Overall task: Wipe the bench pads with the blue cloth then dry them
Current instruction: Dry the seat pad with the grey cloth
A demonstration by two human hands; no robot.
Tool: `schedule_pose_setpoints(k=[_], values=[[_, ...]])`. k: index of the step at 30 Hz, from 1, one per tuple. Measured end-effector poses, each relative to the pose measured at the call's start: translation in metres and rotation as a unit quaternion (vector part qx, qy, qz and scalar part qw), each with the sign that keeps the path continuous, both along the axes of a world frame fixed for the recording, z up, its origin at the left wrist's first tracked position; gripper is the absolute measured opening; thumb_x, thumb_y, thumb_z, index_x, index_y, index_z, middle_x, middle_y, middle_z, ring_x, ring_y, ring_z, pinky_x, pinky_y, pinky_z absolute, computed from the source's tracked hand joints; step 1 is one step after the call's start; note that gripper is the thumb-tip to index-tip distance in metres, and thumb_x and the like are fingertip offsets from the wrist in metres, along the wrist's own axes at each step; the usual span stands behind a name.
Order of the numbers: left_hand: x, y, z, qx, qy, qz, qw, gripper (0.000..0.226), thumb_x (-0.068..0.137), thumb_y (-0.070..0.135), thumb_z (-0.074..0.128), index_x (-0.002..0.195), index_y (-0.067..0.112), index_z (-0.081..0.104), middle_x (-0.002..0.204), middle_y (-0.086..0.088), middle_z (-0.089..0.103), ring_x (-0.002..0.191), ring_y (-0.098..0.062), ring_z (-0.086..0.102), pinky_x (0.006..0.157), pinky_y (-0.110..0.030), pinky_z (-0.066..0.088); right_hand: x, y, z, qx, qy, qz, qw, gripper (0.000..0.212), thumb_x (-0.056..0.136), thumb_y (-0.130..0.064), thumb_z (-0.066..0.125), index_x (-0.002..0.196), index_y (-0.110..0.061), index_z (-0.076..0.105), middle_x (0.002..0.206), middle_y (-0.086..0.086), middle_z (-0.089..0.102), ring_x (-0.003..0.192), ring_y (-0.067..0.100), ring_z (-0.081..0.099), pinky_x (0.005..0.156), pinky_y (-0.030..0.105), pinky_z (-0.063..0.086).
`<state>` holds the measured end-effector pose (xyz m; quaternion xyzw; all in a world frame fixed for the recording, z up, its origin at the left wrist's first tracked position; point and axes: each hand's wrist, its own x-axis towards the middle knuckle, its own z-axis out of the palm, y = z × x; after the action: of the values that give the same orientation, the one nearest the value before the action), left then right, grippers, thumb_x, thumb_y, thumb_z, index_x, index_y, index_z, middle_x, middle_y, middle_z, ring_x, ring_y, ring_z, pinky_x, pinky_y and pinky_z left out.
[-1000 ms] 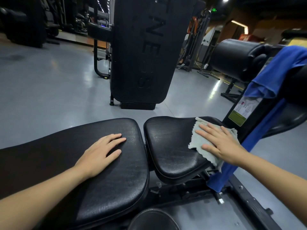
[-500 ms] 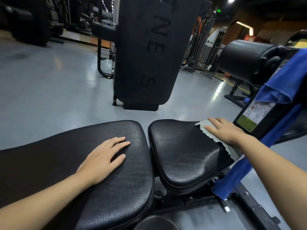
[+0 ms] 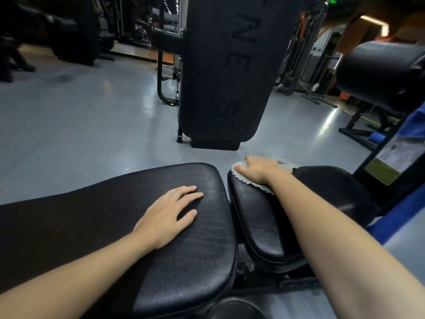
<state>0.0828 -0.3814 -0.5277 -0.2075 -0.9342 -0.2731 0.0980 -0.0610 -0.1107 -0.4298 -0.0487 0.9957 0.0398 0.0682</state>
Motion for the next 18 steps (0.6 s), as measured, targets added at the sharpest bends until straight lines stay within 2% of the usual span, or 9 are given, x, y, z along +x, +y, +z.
schedule_pose_setpoints(k=[4,9,12,15,18], values=[[0.001,-0.001,0.001,-0.001,-0.002,-0.001,1.000,0.055,0.093,0.063,0.025,0.147,0.050,0.033,0.153,0.033,0.025,0.143,0.007,0.018,0.115,-0.024,0.024,-0.001,-0.034,-0.014,-0.001,0.002,0.060,0.998,0.076,0.095,-0.067,0.032,0.152,-0.016,0.036,0.152,0.014,0.046,0.137,0.034,0.044,0.108,0.045,0.036],[0.000,-0.001,0.001,0.000,-0.008,-0.002,1.000,0.046,0.101,0.052,0.036,0.147,0.050,0.034,0.153,0.033,0.025,0.143,0.008,0.017,0.113,-0.023,0.022,0.016,-0.012,-0.009,-0.004,0.012,0.103,0.995,0.061,0.097,-0.059,0.029,0.147,-0.027,0.042,0.156,0.000,0.043,0.142,0.023,0.036,0.114,0.045,0.023],[0.001,0.000,0.001,-0.009,-0.008,0.001,1.000,0.046,0.102,0.050,0.037,0.147,0.050,0.033,0.154,0.033,0.023,0.144,0.007,0.017,0.115,-0.023,0.022,0.032,0.028,0.002,-0.004,0.019,0.047,0.999,0.067,0.096,-0.062,0.024,0.156,-0.031,0.030,0.164,-0.007,0.027,0.150,0.019,0.024,0.120,0.048,0.013],[0.000,-0.001,0.000,-0.013,-0.013,-0.001,1.000,0.046,0.102,0.050,0.037,0.148,0.050,0.032,0.154,0.034,0.023,0.145,0.006,0.015,0.115,-0.023,0.021,0.052,0.084,0.018,0.018,0.050,-0.010,0.999,0.065,0.098,-0.061,0.021,0.155,-0.031,0.031,0.161,-0.004,0.034,0.147,0.020,0.029,0.120,0.047,0.014],[0.000,-0.002,-0.001,-0.014,-0.020,0.000,1.000,0.046,0.102,0.052,0.035,0.148,0.051,0.031,0.155,0.033,0.022,0.146,0.005,0.015,0.117,-0.027,0.023,0.080,0.129,0.027,0.026,0.075,-0.051,0.996,0.064,0.100,-0.061,0.019,0.156,-0.031,0.027,0.165,-0.004,0.024,0.151,0.017,0.017,0.121,0.051,0.010]])
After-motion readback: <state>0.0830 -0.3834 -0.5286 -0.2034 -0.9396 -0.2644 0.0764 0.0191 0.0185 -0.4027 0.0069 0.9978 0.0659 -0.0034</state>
